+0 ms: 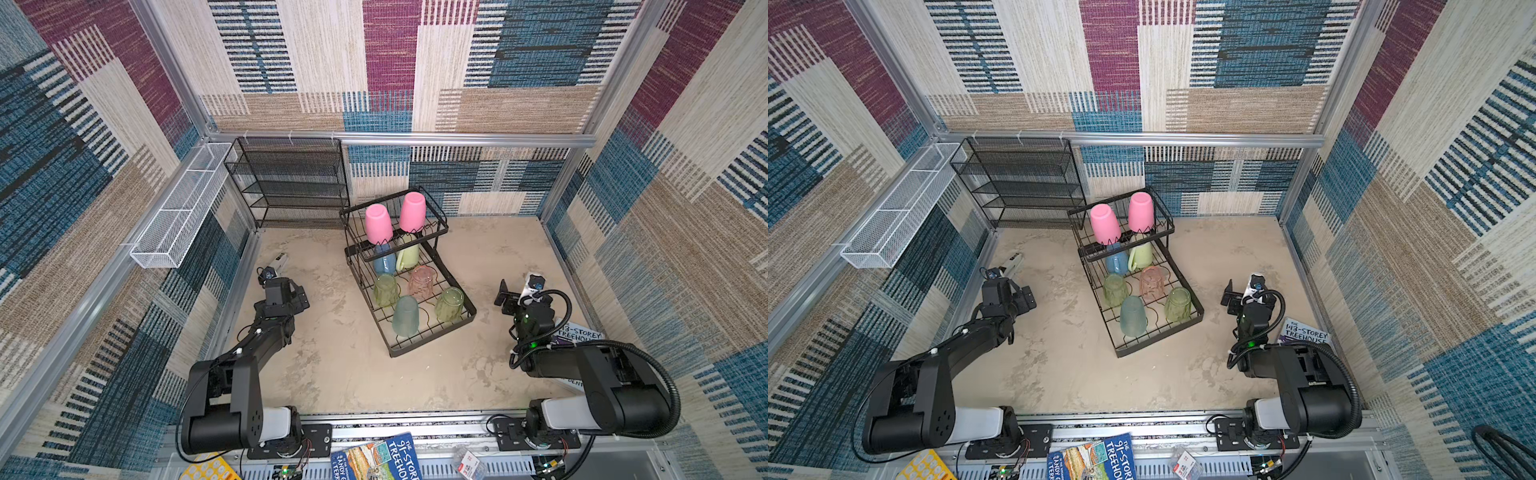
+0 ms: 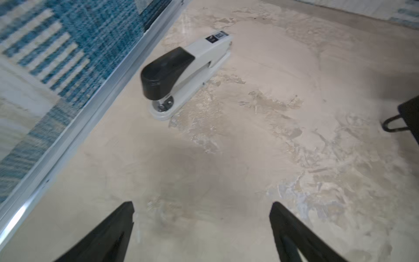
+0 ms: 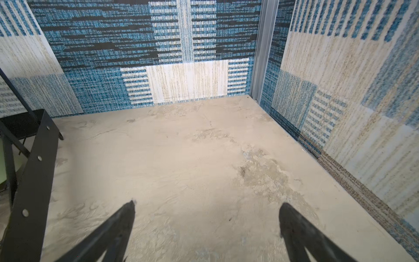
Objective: Load cups into a dish rack
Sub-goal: Reset both arms
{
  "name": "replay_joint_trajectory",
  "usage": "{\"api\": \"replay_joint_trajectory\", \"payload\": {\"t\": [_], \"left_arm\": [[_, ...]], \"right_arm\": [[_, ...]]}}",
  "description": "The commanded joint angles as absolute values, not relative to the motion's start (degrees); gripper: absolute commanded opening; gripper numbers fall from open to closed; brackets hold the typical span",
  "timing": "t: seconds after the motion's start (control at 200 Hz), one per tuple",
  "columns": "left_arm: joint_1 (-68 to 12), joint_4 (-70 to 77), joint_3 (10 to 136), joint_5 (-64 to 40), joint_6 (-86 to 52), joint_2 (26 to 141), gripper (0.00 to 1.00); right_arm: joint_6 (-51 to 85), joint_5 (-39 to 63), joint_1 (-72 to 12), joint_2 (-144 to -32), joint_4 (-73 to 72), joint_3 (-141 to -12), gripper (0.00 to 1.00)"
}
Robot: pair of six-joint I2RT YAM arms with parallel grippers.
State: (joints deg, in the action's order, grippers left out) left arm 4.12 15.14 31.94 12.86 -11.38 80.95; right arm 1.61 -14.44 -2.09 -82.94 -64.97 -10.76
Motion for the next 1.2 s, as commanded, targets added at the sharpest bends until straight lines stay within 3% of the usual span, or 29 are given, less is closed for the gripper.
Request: {"api": "replay_joint_trajectory", "payload": {"t": [0.0,0.235,0.265,0.315,0.361,0.416,1.192], "left_arm": [[4.53,25.77,31.26,5.92,-5.14,82.19,0.97],[3.87,48.26,24.22,-4.20,-0.54,88.84,1.00],[3.87,46.59,24.65,-3.76,-0.93,88.23,1.00],[3.71,44.07,25.55,-3.62,-0.90,88.03,1.00],[3.31,45.59,25.41,-2.77,-0.59,88.82,0.99],[3.12,44.75,25.78,-2.37,-0.52,88.72,1.00],[2.64,45.87,25.01,-1.75,-0.09,88.29,0.99]], "right_arm": [[0.84,-11.54,-1.87,-84.19,-69.90,-12.36,1.00],[-0.44,-8.95,-1.82,-88.48,-76.83,-10.34,1.00],[-0.67,-9.40,-1.85,-90.14,-82.11,-9.63,1.00],[0.06,-8.28,-1.59,-87.28,-72.56,-11.76,1.00],[-0.20,-8.08,-1.33,-89.47,-78.62,-10.79,1.00],[0.28,-7.10,-0.90,-87.74,-72.97,-12.00,1.00],[0.08,-6.24,-0.65,-88.33,-73.74,-12.09,1.00]]}}
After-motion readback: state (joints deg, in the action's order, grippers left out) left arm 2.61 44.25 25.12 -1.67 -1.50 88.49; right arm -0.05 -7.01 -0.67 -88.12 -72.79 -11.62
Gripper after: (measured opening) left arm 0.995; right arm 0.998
